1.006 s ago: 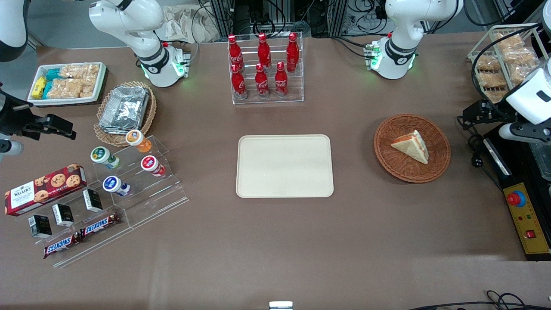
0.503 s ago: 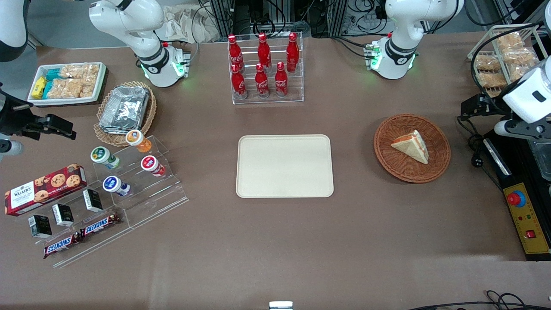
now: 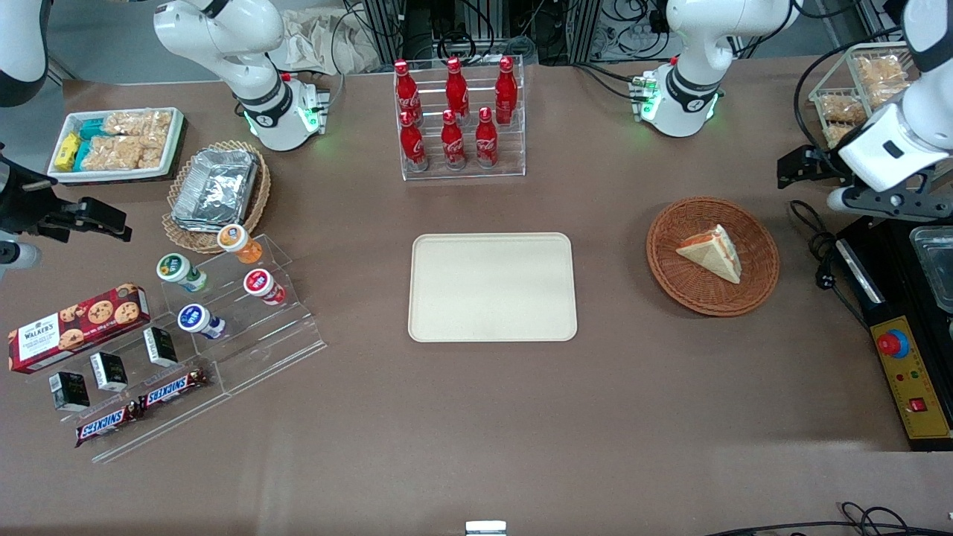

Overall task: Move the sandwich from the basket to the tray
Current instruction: 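Move the left gripper over the wrapped sandwich in the wicker basket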

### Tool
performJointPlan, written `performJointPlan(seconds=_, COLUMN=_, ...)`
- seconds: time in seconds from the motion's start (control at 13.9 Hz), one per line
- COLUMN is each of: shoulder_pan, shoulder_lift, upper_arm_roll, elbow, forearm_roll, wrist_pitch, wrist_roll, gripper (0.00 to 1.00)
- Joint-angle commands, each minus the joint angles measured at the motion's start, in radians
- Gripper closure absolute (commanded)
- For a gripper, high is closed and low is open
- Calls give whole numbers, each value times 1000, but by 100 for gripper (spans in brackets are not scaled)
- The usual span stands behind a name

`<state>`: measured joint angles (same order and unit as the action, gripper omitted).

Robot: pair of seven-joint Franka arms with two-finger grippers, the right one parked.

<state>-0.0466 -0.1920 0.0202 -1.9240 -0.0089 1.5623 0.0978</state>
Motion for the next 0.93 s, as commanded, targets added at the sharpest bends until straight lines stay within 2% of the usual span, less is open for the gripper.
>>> performJointPlan(seconds=0.0, shoulder_pan=2, shoulder_lift=-142, upper_arm_roll=0, elbow=-217, forearm_roll=6, wrist_pitch=111, wrist_roll=-75, gripper=0)
performJointPlan(seconds=0.5, shoulder_pan=4, shoulder_lift=-142, upper_arm_roll=0, elbow=-377, forearm_roll=0, wrist_pitch=240, wrist_roll=-406, gripper=0)
performJointPlan(seconds=0.86, shoulder_pan=-1, shoulder_lift=-78, upper_arm_roll=-2, elbow=-513, forearm_roll=-5, wrist_pitch=447, wrist_roll=-613, gripper=0)
